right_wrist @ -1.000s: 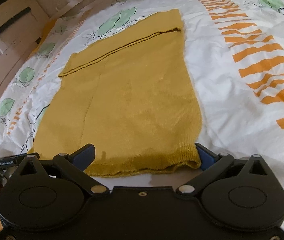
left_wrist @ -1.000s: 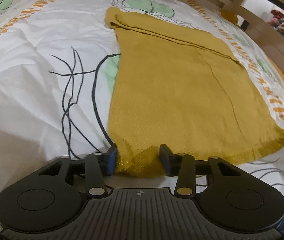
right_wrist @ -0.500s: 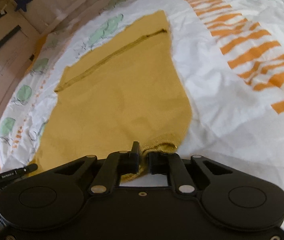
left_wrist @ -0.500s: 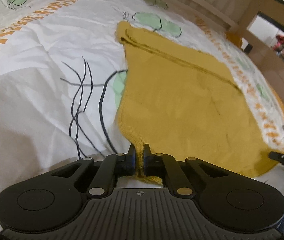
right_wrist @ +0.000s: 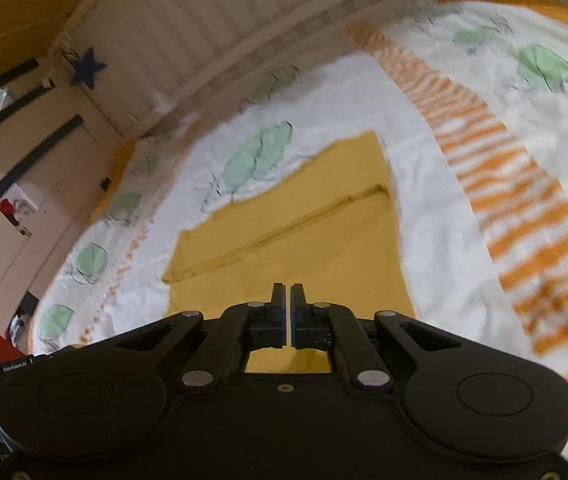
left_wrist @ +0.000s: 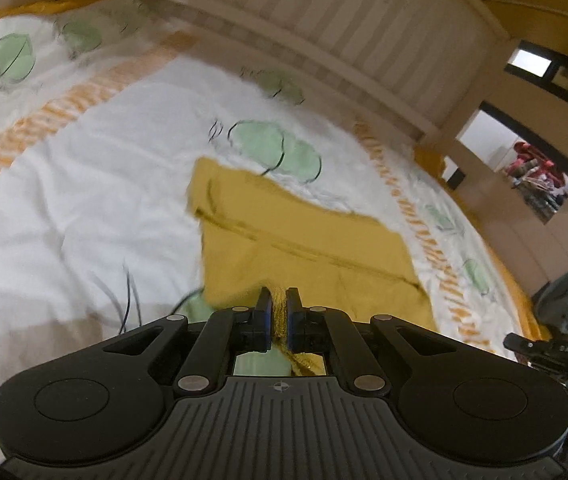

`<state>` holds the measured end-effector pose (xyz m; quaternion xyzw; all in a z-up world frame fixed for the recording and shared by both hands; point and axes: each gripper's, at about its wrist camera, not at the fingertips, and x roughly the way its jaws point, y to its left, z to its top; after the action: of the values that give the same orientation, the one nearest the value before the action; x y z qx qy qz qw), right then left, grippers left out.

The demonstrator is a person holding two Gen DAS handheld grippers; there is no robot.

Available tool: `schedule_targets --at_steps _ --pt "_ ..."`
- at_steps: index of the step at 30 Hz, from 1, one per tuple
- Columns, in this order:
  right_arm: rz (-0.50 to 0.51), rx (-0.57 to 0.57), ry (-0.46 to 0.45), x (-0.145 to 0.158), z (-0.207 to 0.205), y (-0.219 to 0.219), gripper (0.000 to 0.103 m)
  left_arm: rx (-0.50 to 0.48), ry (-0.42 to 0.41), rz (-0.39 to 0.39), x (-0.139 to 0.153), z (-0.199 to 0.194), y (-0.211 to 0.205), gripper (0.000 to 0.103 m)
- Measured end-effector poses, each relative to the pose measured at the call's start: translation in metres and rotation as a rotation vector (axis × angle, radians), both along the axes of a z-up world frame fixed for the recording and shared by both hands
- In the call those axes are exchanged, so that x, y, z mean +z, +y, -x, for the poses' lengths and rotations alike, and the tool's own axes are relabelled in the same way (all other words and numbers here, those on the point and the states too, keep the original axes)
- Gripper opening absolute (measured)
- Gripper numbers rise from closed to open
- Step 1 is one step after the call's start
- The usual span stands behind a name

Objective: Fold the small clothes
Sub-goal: 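Lift the hem with both tools and fold it over onto the collar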

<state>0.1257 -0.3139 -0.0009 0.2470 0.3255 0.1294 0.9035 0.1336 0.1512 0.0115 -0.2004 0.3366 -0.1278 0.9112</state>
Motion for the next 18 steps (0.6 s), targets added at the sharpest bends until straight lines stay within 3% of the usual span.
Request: schedule_targets --at_steps 1,2,4,6,7,8,15,18 --pt "0.016 0.002 0.004 0.000 -0.005 0.001 0.010 -0.002 -0.003 -0.016 0.001 -0.003 -0.002 0.006" --pt "0.028 0.013 0.020 -0.001 -0.008 0.001 0.018 -0.004 -0.004 -0.030 0.000 -0.004 -0.004 0.006" --pt "0.086 0.023 0.078 -0.009 -0.014 0.005 0.020 -0.010 0.006 -0.040 -0.006 -0.004 -0.008 0.006" --pt "0.171 0.035 0.116 -0.021 -0.017 0.011 0.043 -0.012 0.026 -0.038 -0.013 -0.002 -0.009 0.006" --pt "0.207 0.050 0.131 -0.027 -0.019 0.013 0.064 -0.011 0.038 -0.038 -0.018 -0.001 -0.008 0.006" --pt "0.243 0.067 0.147 -0.034 -0.022 0.017 0.072 -0.009 0.051 -0.040 -0.022 0.000 -0.008 0.006" --pt "0.472 0.266 0.143 -0.063 -0.033 0.046 0.069 0.035 0.106 -0.038 -0.038 0.006 0.003 0.006" --pt "0.518 0.338 0.134 -0.070 -0.036 0.053 0.065 0.043 0.116 -0.035 -0.040 0.007 0.004 0.006"
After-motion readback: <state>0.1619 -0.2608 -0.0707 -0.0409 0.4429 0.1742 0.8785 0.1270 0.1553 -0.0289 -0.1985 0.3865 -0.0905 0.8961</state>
